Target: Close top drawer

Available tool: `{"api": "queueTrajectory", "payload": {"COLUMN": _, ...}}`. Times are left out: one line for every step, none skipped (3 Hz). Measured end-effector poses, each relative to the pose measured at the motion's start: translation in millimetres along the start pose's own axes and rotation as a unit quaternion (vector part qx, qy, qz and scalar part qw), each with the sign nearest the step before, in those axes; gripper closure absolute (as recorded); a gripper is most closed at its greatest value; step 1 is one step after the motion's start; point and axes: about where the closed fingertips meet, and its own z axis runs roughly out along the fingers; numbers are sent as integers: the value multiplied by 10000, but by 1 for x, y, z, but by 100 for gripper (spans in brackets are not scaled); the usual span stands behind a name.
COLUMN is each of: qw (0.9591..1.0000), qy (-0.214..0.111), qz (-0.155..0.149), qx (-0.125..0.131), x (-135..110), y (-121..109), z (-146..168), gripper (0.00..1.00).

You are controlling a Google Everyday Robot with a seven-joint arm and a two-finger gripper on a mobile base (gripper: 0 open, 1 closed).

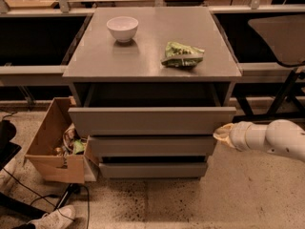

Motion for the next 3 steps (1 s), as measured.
{"api": "queueTrajectory", "payload": {"qw": 10000, "qy": 0, "qz": 0, "qx": 0, "x": 0, "y": 0, "z": 0, "gripper": 85}}
{"api": "queueTrajectory", "payload": {"qw": 10000, "qy": 0, "qz": 0, "qx": -1, "x": 0, "y": 0, "z": 0, "gripper": 61}}
{"api": "queueTrajectory", "payload": {"qw": 10000, "qy": 0, "qz": 0, "qx": -1, "x": 0, "y": 0, "z": 0, "gripper": 38}}
